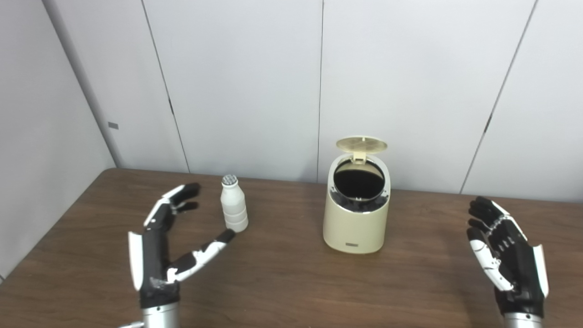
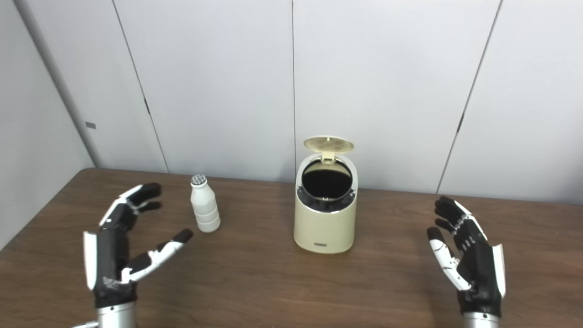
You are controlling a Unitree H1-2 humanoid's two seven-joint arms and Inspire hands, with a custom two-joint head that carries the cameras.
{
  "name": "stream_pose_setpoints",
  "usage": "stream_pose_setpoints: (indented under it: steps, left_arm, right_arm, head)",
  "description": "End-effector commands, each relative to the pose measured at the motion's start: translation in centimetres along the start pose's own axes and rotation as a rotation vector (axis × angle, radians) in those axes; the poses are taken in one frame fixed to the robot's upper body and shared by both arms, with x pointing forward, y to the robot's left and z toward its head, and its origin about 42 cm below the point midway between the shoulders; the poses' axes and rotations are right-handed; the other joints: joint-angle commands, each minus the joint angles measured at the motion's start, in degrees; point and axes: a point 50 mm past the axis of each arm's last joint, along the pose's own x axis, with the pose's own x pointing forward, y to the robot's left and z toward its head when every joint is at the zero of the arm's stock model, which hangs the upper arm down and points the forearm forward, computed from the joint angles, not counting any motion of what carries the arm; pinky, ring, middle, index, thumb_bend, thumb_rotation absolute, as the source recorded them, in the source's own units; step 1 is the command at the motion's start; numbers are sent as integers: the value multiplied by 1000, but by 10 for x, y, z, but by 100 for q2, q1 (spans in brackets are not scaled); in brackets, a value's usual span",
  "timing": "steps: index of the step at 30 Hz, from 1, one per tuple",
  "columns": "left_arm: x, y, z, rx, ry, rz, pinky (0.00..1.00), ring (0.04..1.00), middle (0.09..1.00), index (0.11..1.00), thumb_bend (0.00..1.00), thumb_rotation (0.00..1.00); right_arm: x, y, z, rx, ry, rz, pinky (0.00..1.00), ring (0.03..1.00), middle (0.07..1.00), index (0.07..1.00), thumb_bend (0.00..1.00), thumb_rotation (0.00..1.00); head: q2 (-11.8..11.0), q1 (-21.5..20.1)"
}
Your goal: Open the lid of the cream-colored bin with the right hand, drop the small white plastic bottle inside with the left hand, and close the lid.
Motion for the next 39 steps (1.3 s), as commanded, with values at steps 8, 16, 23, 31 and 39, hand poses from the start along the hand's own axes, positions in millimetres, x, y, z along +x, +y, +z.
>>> stream_pose_setpoints:
  steps: [8, 16, 23, 31, 39]
  left_arm:
    - [34, -3, 2, 57, -75, 38, 679, 780, 779, 741, 928, 158]
    - [53, -18, -37, 160, 91, -70, 665, 792, 808, 799, 994, 234]
    - [55, -28, -57, 197, 245, -166, 561, 735, 811, 917, 1000, 402]
    - [61, -32, -60, 216, 308, -249, 877, 978, 999, 1000, 1000, 504]
    - [67, -32, -58, 198, 326, -261, 896, 1000, 1000, 1000, 1000, 505]
  right_arm:
    - [-10, -16, -10, -51, 11, 2, 739, 788, 784, 784, 241, 416]
    - [-12, -18, -9, -66, 8, 10, 725, 785, 780, 777, 224, 362]
    - [-12, -18, -8, -71, 2, 4, 708, 776, 772, 767, 225, 363]
    - [-12, -19, -6, -75, -4, 9, 709, 772, 770, 761, 225, 425]
    - [-12, -21, -6, -74, -3, 10, 717, 774, 767, 765, 213, 423]
  head:
    - [22, 36]
    - [8, 43]
    - [6, 80]
    - [-52, 158]
    - [-88, 226]
